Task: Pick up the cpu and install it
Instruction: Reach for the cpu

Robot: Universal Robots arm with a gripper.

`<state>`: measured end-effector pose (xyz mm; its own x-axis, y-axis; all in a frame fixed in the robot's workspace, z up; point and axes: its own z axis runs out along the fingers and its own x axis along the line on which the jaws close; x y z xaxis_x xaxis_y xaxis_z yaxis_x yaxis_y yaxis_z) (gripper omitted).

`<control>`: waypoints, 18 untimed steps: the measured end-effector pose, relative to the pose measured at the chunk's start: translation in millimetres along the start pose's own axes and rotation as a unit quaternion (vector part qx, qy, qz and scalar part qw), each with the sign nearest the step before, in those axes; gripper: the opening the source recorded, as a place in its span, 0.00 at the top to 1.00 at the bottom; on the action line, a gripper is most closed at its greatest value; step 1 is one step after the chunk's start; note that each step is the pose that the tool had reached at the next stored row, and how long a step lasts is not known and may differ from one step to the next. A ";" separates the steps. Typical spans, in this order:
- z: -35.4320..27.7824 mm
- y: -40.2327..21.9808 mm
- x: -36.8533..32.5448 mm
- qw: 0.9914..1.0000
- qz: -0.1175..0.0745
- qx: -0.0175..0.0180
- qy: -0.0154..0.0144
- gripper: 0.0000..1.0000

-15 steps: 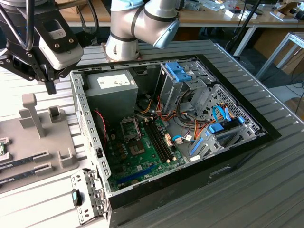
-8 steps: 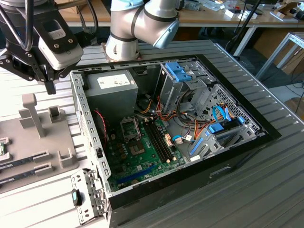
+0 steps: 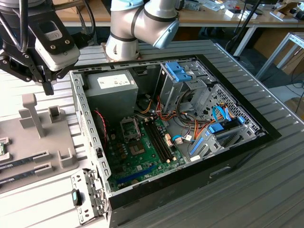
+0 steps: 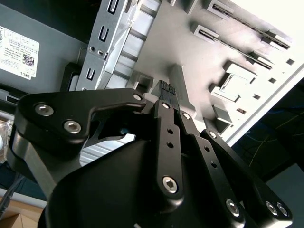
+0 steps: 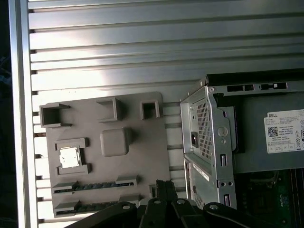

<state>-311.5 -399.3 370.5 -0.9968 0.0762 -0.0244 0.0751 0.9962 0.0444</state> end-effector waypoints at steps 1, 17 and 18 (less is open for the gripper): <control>0.0 0.0 0.2 1.000 0.000 0.000 0.000 0.89; 3.3 -0.9 9.6 1.000 0.000 0.000 0.000 0.89; 3.3 -0.9 9.7 1.000 0.000 0.000 0.000 0.89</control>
<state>-321.1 -399.3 366.9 -0.9968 0.0762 -0.0245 0.0751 0.9962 0.0443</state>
